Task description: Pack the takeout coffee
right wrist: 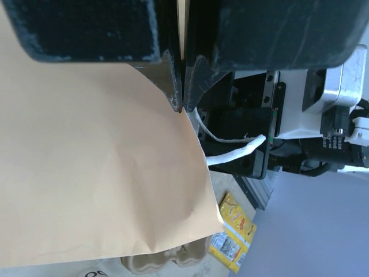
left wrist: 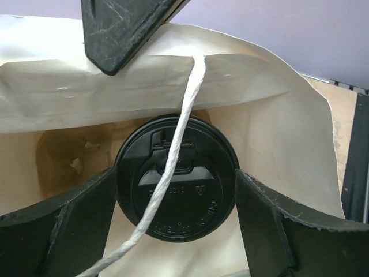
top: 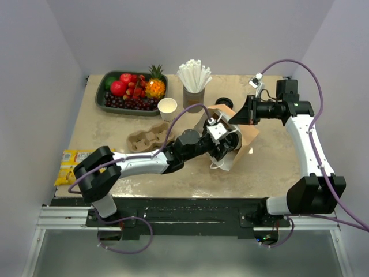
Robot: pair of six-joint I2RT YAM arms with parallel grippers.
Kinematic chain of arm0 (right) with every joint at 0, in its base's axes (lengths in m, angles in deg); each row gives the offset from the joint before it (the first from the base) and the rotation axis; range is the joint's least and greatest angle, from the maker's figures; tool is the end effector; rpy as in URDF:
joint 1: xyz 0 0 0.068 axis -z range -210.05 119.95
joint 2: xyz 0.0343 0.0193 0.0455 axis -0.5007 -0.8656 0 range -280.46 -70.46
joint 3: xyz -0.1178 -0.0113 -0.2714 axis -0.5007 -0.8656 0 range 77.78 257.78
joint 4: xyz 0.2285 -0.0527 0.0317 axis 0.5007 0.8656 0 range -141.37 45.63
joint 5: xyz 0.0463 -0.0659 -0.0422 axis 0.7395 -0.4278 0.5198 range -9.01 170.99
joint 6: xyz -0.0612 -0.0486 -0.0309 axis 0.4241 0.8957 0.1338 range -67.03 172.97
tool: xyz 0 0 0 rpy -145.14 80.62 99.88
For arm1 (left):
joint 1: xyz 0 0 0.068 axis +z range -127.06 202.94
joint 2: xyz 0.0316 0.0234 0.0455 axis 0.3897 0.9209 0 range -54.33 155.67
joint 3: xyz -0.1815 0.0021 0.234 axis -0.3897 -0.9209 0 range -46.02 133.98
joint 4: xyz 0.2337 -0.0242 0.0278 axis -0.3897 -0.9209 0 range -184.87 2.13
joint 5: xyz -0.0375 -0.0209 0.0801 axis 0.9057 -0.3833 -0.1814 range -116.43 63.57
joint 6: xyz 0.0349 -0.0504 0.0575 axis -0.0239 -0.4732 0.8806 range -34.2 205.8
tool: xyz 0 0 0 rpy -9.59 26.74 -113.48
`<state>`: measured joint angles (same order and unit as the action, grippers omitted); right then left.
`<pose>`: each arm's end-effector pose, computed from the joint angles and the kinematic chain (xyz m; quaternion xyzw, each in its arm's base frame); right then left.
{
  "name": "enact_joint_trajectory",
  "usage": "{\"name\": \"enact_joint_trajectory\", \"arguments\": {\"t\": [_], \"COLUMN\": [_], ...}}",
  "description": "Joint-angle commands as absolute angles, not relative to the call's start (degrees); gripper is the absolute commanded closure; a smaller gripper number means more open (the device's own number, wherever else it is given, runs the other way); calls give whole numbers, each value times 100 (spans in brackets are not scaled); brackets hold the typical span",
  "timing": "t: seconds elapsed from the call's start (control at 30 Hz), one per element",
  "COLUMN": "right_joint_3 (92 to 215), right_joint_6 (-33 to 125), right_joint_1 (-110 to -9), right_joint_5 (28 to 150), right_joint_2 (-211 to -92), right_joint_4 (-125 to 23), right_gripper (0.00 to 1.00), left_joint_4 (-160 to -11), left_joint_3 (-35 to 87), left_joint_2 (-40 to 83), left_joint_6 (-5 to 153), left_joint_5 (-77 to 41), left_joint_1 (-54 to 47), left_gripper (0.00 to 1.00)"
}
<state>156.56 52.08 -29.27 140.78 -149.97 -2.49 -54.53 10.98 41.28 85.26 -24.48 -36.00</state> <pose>0.2595 0.0601 0.3693 -0.1602 0.8161 0.4680 0.2989 0.2058 -0.3466 0.2972 0.3705 0.6394 -0.3451 0.5787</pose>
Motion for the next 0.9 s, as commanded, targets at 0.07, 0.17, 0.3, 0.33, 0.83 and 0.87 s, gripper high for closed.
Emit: {"name": "enact_joint_trajectory", "arguments": {"t": [0.07, 0.17, 0.3, 0.33, 0.83, 0.87], "right_joint_3": [15723, 15924, 16154, 16171, 15943, 15952], "right_joint_6": [5209, 5253, 5271, 5262, 5385, 5376], "right_joint_1": [-2926, -2926, -2926, -2926, -2926, -2935], "right_joint_5": [14296, 14208, 14163, 14163, 14401, 14436], "right_joint_2": [-14965, -15044, -15176, -15194, -15141, -15150], "right_joint_4": [13, 198, 391, 391, 505, 506], "right_gripper": [100, 100, 100, 100, 100, 100], "left_joint_4": [-4410, -4217, -4041, -4032, -3980, -3962], "left_joint_3": [1331, 1349, 1410, 1427, 2060, 2104], "left_joint_2": [4340, 4454, 4595, 4691, 5772, 5799], "left_joint_6": [8948, 9089, 9099, 9081, 9177, 9178], "left_joint_5": [-2942, -3047, -3118, -3109, -3153, -3162], "left_joint_1": [-3709, -3727, -3736, -3753, -3999, -4008], "left_gripper": [49, 50, 50, 50, 53, 53]}}
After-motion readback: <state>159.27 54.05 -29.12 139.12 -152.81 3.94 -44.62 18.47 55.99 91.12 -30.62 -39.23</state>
